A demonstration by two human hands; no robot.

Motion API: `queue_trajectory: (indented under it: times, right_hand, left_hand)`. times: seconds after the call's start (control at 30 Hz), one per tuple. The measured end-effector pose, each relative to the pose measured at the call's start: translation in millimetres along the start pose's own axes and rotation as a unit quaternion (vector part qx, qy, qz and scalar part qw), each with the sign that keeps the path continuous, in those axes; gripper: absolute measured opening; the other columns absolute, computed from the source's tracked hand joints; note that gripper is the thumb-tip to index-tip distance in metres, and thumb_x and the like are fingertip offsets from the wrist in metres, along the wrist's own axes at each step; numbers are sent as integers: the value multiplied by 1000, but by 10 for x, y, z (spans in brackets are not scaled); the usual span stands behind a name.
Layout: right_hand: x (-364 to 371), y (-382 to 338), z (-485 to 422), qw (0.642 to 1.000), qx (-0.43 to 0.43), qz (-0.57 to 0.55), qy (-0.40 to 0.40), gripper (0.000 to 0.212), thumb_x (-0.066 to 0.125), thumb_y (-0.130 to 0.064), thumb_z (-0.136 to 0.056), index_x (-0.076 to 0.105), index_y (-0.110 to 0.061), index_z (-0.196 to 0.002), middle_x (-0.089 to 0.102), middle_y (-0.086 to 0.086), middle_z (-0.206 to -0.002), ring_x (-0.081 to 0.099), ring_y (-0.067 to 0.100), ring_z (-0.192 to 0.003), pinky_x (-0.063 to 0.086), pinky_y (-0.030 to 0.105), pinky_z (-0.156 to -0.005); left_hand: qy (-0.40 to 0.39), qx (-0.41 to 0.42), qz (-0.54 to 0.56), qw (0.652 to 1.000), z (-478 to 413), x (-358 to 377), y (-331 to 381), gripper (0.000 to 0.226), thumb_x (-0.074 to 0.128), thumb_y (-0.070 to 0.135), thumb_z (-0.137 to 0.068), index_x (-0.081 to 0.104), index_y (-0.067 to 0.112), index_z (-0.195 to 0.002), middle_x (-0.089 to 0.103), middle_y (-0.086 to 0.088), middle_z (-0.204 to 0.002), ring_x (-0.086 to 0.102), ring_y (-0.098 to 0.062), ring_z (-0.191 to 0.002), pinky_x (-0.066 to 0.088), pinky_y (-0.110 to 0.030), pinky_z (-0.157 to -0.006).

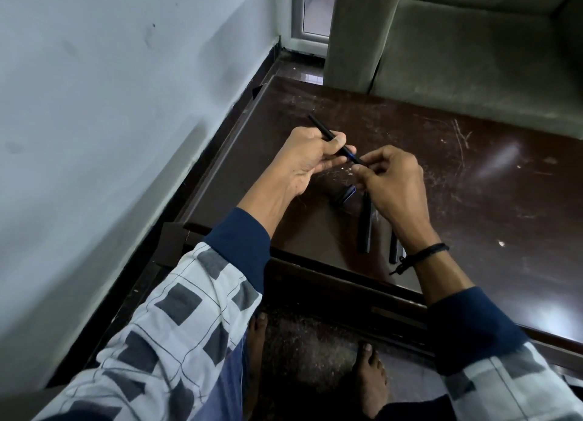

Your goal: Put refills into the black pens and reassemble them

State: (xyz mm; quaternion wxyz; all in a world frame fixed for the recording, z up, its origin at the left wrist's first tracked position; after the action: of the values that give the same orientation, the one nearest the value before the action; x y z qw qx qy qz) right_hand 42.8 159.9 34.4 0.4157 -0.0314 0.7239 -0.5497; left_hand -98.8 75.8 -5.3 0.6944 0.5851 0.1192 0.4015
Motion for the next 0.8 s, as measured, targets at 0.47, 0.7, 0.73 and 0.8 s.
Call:
queue_trajectory:
  times: [0.47, 0.7, 0.73, 0.8]
  right_hand:
    - [39, -26, 32, 1000, -5, -1, -20, 4, 72, -30, -97, 73, -27, -95, 75, -5, -75, 73, 8, -69, 63, 46, -78]
    - [10, -13, 8, 1000, -7, 14, 0, 7, 74, -28, -95, 71, -26, -89, 74, -5, -75, 72, 8, -69, 63, 46, -75]
    - [18, -2, 8, 1000, -6, 5, -5, 8, 73, -29, -96, 72, -26, -89, 74, -5, -73, 72, 6, -66, 64, 44, -75]
    - [19, -10, 7, 1000, -8, 4, -10, 8, 76, -33, -93, 73, -25, -95, 74, -7, -77, 73, 6, -71, 63, 41, -76]
  left_hand:
    - [0, -4, 2, 1000, 8, -7, -1, 5, 64, -1, -96, 68, 3, -96, 78, -12, -80, 78, -18, -81, 60, -23, -67]
    - [4, -4, -4, 1000, 21, -4, -8, 5, 65, -1, -96, 68, 2, -97, 78, -12, -81, 78, -19, -82, 61, -24, -69]
    - [4, -5, -5, 1000, 19, -1, -8, 5, 65, -1, -96, 68, 2, -97, 78, -12, -81, 78, -19, -82, 61, -24, -69]
    - [6, -5, -5, 1000, 18, -8, -2, 5, 65, -1, -96, 68, 1, -97, 78, -13, -82, 78, -19, -82, 62, -24, -70]
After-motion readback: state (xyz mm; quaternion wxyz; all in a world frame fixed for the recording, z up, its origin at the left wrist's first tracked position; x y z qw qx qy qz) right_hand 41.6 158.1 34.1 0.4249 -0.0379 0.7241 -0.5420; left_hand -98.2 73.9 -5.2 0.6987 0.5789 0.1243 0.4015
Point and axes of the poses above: each hand's wrist, its own z-axis away from the middle knuckle, its own x-axis out of the palm, y = z × x, the point moved 10 cm from there along -z, towards the middle knuckle
